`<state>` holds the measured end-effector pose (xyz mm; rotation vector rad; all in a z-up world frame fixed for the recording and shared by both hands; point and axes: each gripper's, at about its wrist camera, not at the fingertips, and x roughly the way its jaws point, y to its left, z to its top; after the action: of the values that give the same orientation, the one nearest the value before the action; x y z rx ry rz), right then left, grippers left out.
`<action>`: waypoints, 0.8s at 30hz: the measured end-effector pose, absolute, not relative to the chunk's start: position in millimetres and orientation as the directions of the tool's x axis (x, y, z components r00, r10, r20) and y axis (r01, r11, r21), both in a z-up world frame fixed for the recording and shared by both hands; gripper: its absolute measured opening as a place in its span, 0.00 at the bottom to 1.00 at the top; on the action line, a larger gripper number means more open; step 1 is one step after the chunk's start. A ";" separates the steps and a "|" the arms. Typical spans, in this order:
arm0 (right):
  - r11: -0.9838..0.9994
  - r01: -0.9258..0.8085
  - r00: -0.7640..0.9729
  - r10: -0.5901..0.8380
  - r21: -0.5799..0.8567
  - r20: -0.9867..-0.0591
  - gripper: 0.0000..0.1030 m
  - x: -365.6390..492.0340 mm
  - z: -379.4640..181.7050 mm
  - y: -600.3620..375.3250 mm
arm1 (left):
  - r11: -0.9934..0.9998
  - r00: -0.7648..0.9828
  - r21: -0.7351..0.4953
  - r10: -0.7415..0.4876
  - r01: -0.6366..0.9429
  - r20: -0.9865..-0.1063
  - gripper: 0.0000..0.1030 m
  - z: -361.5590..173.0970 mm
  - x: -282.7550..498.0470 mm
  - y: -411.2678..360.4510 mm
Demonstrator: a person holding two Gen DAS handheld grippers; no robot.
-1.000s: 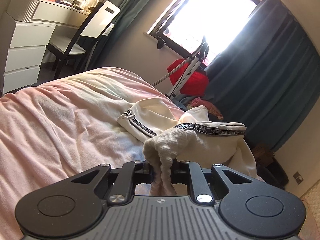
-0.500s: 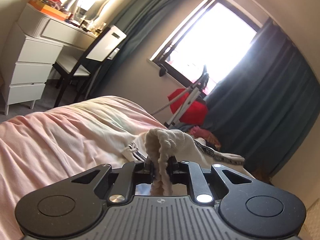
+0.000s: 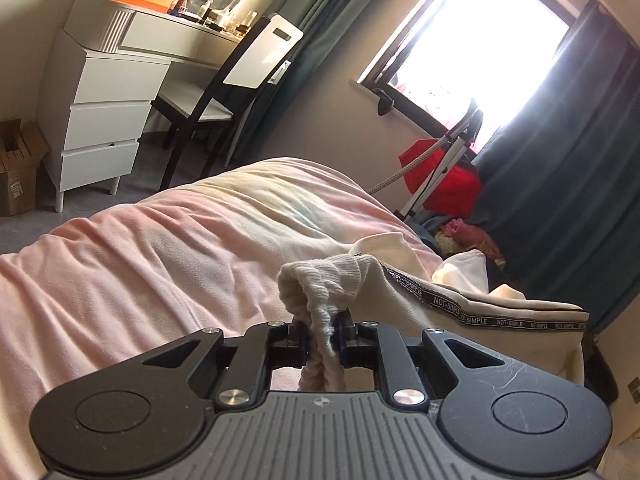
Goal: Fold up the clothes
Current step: 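Hold the cuff with the left gripper while the right gripper grasps the other cuff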
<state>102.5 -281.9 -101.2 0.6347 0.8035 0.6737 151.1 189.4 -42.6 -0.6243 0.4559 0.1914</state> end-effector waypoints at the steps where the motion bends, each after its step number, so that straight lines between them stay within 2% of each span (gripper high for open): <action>1: 0.625 -0.270 0.530 0.731 0.732 -0.429 0.85 101.7 -100.5 -282.6 | 0.799 0.885 -0.518 0.038 -0.305 -0.463 0.14 -42.5 151.1 188.7; 4: 0.652 -0.182 0.507 0.704 0.736 -0.497 0.85 110.0 -119.6 -274.9 | 0.802 0.889 -0.516 0.040 -0.301 -0.456 0.14 -42.1 151.3 186.7; 6: 0.621 -0.092 0.423 0.732 0.779 -0.534 0.84 116.1 -143.5 -269.7 | 0.804 0.891 -0.515 0.041 -0.297 -0.451 0.14 -41.8 151.4 185.4; 8: 0.579 -0.046 0.373 0.766 0.814 -0.524 0.84 122.0 -161.4 -262.9 | 0.806 0.894 -0.513 0.042 -0.294 -0.446 0.14 -41.6 151.4 184.1; 10: 0.534 -0.037 0.399 0.783 0.845 -0.477 0.85 125.5 -167.1 -258.4 | 0.808 0.896 -0.512 0.043 -0.291 -0.441 0.14 -41.3 151.5 182.7; 14: 0.340 0.038 0.469 0.824 0.940 -0.317 0.84 135.6 -186.7 -258.7 | 0.813 0.903 -0.511 0.043 -0.281 -0.428 0.14 -39.2 151.5 181.3; 15: 0.323 0.053 0.486 0.818 0.945 -0.306 0.75 136.9 -189.4 -261.3 | 0.816 0.904 -0.508 0.043 -0.277 -0.425 0.14 -37.9 151.8 180.5; 16: 0.353 0.059 0.496 0.801 0.934 -0.334 0.69 137.3 -190.1 -261.2 | 0.819 0.906 -0.505 0.043 -0.273 -0.421 0.14 -36.6 152.1 179.8; 18: 0.419 0.075 0.505 0.766 0.905 -0.396 0.30 136.3 -191.0 -259.1 | 0.824 0.909 -0.500 0.042 -0.266 -0.414 0.14 -34.0 152.7 178.3; 20: 0.447 0.113 0.513 0.739 0.887 -0.437 0.25 128.6 -191.5 -253.3 | 0.874 0.903 -0.414 0.059 -0.253 -0.426 0.14 -29.6 163.6 172.9; 24: 0.498 0.052 0.570 0.697 0.865 -0.435 0.16 113.1 -167.3 -216.4 | 0.933 0.900 -0.293 0.068 -0.211 -0.430 0.14 -8.5 192.3 182.4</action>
<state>113.1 -216.4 -167.3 0.9876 0.8974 0.4612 192.3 182.4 -8.5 -0.3419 0.4282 0.1473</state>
